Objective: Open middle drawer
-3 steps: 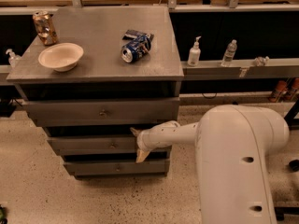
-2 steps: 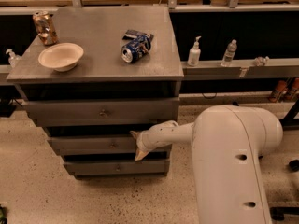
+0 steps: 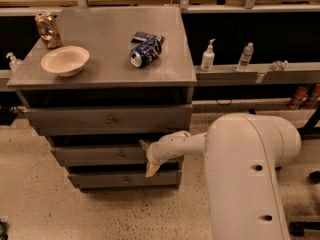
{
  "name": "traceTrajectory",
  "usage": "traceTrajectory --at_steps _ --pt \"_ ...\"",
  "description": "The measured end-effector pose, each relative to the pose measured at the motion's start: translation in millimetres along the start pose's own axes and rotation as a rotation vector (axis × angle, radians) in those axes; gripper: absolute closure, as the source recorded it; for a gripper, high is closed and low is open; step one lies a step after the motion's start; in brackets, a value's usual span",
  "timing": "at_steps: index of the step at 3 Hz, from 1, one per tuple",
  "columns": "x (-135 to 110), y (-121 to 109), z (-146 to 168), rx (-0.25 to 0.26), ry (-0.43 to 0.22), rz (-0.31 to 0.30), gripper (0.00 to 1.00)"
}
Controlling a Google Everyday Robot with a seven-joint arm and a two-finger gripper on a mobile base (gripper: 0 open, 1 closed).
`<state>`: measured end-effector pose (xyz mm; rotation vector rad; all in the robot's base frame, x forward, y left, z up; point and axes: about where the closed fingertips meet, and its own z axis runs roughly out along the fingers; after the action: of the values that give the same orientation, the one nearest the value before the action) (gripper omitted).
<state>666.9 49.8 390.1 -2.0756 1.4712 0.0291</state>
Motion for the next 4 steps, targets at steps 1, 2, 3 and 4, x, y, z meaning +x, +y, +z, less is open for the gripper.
traceTrajectory --at_steps 1,2,3,4 --pt "0.0 0.0 -0.1 0.000 0.000 0.000 0.23" --pt "-0.1 0.0 -0.1 0.000 0.000 0.000 0.26" --pt "-0.3 -0.2 -0.7 0.000 0.000 0.000 0.23" --pt "-0.3 -0.2 -0.7 0.000 0.000 0.000 0.22"
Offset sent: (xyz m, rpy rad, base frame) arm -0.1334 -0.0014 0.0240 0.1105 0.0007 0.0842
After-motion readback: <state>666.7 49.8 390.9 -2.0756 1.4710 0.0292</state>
